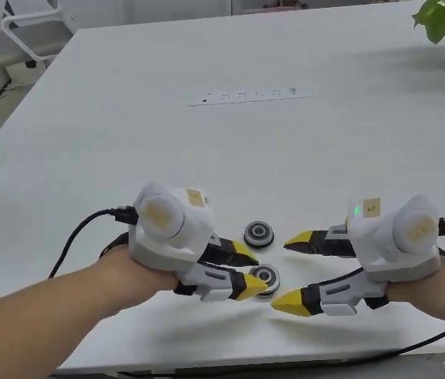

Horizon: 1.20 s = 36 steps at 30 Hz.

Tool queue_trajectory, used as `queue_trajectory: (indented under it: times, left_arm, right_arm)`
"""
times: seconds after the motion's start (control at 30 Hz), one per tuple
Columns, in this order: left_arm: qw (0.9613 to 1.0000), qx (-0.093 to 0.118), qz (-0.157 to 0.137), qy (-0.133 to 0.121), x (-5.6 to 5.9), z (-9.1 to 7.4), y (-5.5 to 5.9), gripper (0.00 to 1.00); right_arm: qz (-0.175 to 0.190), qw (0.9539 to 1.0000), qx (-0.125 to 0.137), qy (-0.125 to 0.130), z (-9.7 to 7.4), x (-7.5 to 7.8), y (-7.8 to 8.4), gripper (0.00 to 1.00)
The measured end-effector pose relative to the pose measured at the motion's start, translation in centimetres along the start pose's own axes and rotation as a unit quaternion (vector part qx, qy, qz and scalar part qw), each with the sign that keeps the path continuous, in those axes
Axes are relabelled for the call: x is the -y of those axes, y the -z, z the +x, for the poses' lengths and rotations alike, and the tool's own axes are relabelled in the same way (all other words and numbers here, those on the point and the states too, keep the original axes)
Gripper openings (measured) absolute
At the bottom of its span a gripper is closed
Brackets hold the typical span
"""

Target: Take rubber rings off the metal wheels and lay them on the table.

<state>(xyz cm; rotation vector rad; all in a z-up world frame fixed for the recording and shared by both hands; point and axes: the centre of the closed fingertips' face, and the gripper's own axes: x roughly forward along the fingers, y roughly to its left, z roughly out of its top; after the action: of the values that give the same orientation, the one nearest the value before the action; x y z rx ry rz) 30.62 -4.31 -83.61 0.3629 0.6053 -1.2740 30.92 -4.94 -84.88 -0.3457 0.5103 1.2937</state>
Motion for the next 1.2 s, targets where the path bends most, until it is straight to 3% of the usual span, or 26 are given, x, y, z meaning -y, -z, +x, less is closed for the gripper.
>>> queue_trajectory:
  times: [0.43, 0.57, 1.2]
  left_arm:
    - [0.9997, -0.001, 0.014, -0.018, -0.3, 0.6, 0.5, 0.15]
    - [0.9992, -0.004, 0.031, -0.023, -0.3, 0.6, 0.4, 0.15]
    - [0.9989, 0.002, 0.031, -0.036, -0.4, 0.6, 0.4, 0.14]
  right_arm:
    - [0.005, 1.0, 0.002, 0.0, 0.1, -0.2, 0.2, 0.54]
    - [0.006, 1.0, 0.003, -0.004, 0.3, -0.5, 0.2, 0.54]
    - [0.028, 0.9993, 0.021, -0.012, 1.8, -1.1, -0.3, 0.37]
